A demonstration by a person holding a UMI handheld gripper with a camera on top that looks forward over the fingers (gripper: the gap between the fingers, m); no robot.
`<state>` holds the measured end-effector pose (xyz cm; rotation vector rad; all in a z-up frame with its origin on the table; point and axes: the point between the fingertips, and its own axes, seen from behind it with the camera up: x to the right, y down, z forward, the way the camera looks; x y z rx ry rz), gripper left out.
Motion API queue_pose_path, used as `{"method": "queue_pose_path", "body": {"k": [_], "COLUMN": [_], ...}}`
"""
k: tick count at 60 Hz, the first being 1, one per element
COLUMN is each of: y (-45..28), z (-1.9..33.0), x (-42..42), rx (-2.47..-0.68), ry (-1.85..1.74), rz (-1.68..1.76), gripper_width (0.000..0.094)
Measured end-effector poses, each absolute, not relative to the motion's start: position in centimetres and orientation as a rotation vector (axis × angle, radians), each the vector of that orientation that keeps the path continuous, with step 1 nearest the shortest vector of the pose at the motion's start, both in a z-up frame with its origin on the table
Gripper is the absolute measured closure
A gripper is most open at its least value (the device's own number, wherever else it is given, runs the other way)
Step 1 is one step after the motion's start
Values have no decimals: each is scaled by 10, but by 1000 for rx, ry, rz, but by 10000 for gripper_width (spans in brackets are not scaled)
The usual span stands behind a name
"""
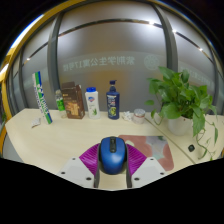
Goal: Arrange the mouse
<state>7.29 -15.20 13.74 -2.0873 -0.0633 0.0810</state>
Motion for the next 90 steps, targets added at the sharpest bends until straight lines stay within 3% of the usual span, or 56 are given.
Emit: {"method": "queue_pose_path", "body": {"k": [4,9,22,33,35,38,40,42,73,90], "y": [-118,-80,-45,-49,-51,-56,-60,-64,-245,-358], "z": [149,134,31,-1,-2,-2,1,6,178,227], "x": [102,141,204,205,205,203,201,199,121,75], "rx": [-2052,-2069,-2225,-2289,-2292,-2305,-2310,-2311,-2221,-2184], "ry": [-43,-8,73,61,58,52,49,48,96,78], "rz": [47,-3,-75,-66,-70,-80,-83,-87,-186,-225], "gripper_width": [570,571,562,416,353,175,63,101,86,80]}}
